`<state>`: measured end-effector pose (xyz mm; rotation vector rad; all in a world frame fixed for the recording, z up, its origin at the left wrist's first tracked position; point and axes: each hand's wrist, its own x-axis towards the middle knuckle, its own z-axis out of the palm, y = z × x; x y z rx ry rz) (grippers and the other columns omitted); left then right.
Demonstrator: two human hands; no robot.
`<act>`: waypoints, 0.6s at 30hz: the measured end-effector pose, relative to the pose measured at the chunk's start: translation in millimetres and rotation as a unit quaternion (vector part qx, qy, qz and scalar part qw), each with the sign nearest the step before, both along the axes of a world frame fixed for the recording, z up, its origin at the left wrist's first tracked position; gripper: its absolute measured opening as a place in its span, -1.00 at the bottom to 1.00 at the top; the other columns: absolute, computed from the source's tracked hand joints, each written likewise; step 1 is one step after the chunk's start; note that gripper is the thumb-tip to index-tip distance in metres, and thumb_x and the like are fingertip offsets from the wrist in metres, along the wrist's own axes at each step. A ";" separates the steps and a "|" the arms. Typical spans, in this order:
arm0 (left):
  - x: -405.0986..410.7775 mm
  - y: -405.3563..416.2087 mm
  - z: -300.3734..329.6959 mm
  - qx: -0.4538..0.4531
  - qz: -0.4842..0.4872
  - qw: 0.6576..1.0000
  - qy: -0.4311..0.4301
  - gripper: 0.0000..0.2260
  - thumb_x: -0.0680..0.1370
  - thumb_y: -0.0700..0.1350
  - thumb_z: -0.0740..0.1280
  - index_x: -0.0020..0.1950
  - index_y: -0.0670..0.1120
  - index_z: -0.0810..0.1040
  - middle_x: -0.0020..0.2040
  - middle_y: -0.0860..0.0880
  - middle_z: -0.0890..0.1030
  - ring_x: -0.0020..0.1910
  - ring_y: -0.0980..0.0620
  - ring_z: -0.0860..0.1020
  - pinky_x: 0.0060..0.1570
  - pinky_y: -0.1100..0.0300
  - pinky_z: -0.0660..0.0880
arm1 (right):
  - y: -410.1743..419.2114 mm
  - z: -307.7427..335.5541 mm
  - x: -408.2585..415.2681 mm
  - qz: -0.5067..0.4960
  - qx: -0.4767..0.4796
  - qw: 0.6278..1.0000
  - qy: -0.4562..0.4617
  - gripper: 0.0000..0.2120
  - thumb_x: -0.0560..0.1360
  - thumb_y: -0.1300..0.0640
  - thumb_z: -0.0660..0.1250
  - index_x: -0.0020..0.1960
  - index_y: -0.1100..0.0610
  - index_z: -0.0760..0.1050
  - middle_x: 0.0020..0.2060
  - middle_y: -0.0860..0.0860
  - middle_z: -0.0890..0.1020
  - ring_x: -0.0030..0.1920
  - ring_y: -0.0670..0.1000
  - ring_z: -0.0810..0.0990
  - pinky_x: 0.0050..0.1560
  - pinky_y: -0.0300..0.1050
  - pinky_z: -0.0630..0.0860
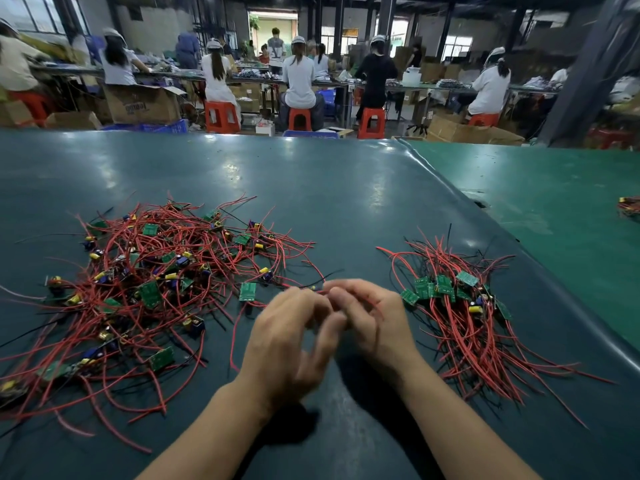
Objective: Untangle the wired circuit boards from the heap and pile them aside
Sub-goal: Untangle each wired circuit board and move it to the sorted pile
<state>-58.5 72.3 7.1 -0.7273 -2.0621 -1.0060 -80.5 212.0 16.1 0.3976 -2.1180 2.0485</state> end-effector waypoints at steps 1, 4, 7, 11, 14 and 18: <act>-3.9 -3.3 -0.1 -0.007 0.063 0.998 -0.030 -0.80 0.60 0.00 0.22 -0.12 -0.09 0.50 -0.21 0.03 0.52 -0.23 -0.01 0.48 -0.17 0.05 0.46 | 1.8 1.3 -2.1 -0.016 -0.050 0.999 -0.011 -0.86 0.54 0.36 0.33 -0.06 0.20 0.63 -0.23 0.18 0.70 -0.24 -0.06 0.65 -0.32 -0.24 0.56; -17.4 -14.6 -5.0 -0.072 0.202 0.965 -0.153 -0.90 0.54 -0.09 0.32 0.00 -0.08 0.54 -0.05 0.01 0.57 -0.01 -0.06 0.51 0.04 0.03 0.40 | 7.8 3.1 -5.7 -0.049 -0.131 0.990 -0.026 -0.84 0.54 0.37 0.31 -0.06 0.19 0.63 -0.25 0.11 0.72 -0.20 0.01 0.70 -0.33 -0.22 0.56; -19.3 -18.6 -11.5 -0.167 0.244 0.938 -0.181 -0.73 0.53 0.09 0.29 0.15 -0.01 0.58 0.12 0.04 0.60 0.18 -0.05 0.49 0.15 0.04 0.31 | 6.7 3.1 -5.3 -0.053 -0.149 0.987 -0.023 -0.84 0.55 0.35 0.32 -0.07 0.17 0.65 -0.24 0.14 0.72 -0.20 0.04 0.70 -0.32 -0.22 0.56; -23.5 -23.2 -15.5 -0.222 0.350 0.871 -0.262 -0.44 0.58 0.23 0.11 0.52 0.01 0.23 0.52 -0.04 0.28 0.52 -0.02 0.16 0.42 -0.01 0.09 | 12.1 6.0 -9.6 -0.119 -0.152 0.981 0.010 -0.86 0.56 0.33 0.31 -0.04 0.20 0.64 -0.27 0.10 0.71 -0.26 -0.01 0.67 -0.36 -0.22 0.55; -30.0 -43.0 -6.0 -0.159 0.422 0.845 -0.288 -0.41 0.59 0.12 0.15 0.57 -0.08 0.14 0.57 -0.14 0.18 0.56 -0.06 0.08 0.46 -0.02 0.04 | 17.9 11.3 -11.2 -0.142 -0.196 0.970 0.001 -0.85 0.57 0.31 0.29 -0.05 0.19 0.63 -0.30 0.05 0.69 -0.28 -0.03 0.65 -0.36 -0.23 0.55; -25.9 -42.6 1.5 -0.128 0.437 0.851 -0.262 -0.55 0.50 -0.04 0.30 0.38 -0.12 0.46 0.33 -0.14 0.50 0.39 -0.16 0.33 0.32 -0.07 0.22 | 20.7 17.1 -11.4 -0.093 -0.334 0.935 -0.068 -0.79 0.62 0.22 0.20 -0.07 0.21 0.59 -0.33 0.03 0.68 -0.32 -0.04 0.65 -0.34 -0.24 0.56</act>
